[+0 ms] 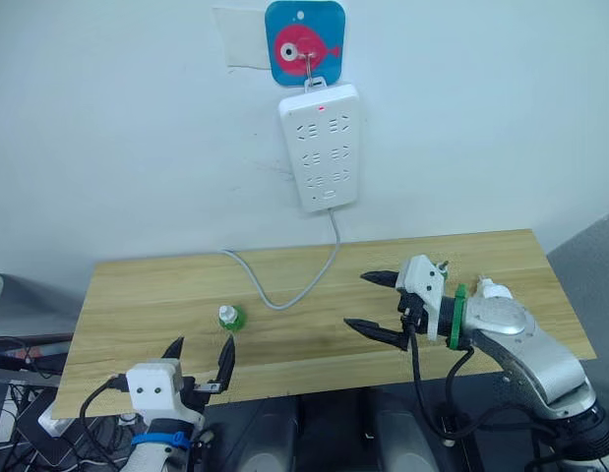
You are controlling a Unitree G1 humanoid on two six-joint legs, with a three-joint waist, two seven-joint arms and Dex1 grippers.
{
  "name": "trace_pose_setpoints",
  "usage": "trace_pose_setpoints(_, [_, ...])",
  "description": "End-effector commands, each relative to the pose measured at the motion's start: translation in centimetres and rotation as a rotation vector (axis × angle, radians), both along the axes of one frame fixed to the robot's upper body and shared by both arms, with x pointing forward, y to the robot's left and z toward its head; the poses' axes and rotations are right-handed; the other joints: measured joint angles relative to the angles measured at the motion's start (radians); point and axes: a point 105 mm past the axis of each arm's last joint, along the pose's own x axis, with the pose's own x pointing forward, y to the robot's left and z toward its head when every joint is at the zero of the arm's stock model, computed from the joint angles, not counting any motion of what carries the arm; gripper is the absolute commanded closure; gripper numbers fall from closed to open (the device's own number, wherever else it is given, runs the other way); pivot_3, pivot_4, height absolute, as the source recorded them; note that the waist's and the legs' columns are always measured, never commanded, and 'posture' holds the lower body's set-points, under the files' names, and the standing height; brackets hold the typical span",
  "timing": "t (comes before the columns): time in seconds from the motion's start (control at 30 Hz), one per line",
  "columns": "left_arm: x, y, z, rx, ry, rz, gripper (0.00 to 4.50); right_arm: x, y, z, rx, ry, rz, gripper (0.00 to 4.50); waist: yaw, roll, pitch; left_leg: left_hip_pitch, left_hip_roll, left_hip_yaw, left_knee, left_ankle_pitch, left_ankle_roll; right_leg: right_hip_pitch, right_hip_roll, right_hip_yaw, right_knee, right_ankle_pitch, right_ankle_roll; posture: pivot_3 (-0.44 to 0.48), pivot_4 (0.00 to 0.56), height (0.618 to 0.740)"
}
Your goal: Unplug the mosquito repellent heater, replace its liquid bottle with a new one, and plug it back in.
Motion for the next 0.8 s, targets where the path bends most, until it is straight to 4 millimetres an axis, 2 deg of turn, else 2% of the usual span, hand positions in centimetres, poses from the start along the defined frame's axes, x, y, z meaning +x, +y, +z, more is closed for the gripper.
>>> trace_pose_setpoints(0.03, [0.1,1.0,-1.4,0.012,-0.013,0.041,0.00,-0.4,1.4,0.7,0.025,-0.020,0.111,0.06,0.003,-0.001,0.001,0.000,0.000,0.000,0.000,0.000,0.000,0.000,0.000,-0.001,0.001,0.000,0.000,0.119,0.314,0.740])
trace_pose_setpoints(0.2, [1.3,1.5,-3.0,-0.018,-0.021,0.070,0.00,-0.6,2.3,1.2,0.023,-0.038,0.181,0.06,0.010,-0.005,0.005,-0.001,0.000,-0.002,0.000,0.000,-0.001,-0.001,0.000,-0.002,0.000,0.000,-0.001,0.114,0.327,0.740])
trace_pose_setpoints(0.5, [4.3,-0.1,-4.8,-0.008,-0.026,-0.037,0.00,-0.7,2.6,2.1,0.013,-0.025,0.225,0.06,0.011,-0.005,0.015,-0.001,0.000,-0.003,0.000,-0.001,-0.001,-0.002,0.000,-0.003,0.000,0.002,-0.003,0.093,0.352,0.740])
trace_pose_setpoints(0.8, [7.1,-0.2,-4.6,0.052,-0.078,-0.073,0.00,-1.1,2.8,2.9,0.013,-0.003,0.250,0.06,0.007,-0.005,0.027,-0.003,0.000,-0.003,-0.001,-0.001,-0.002,-0.005,0.000,-0.002,0.002,0.003,-0.006,0.068,0.372,0.740])
